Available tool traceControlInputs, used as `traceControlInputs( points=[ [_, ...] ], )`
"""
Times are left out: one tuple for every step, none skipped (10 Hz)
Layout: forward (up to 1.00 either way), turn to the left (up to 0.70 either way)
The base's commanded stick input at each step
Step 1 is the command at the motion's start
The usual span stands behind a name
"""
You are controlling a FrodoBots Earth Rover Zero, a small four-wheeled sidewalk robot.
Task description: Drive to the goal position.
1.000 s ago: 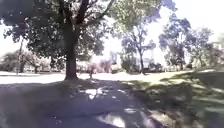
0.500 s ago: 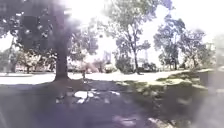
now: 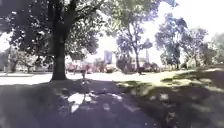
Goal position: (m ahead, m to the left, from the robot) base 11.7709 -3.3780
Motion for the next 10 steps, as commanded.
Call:
traceControlInputs(
  points=[
    [0.70,-0.02],
    [0.70,-0.02],
    [0.70,-0.02],
    [0.70,-0.02],
    [0.70,-0.02],
    [0.70,-0.02],
    [0.70,-0.02],
    [0.70,-0.02],
    [0.70,-0.02],
    [0.70,-0.02]
  ],
)
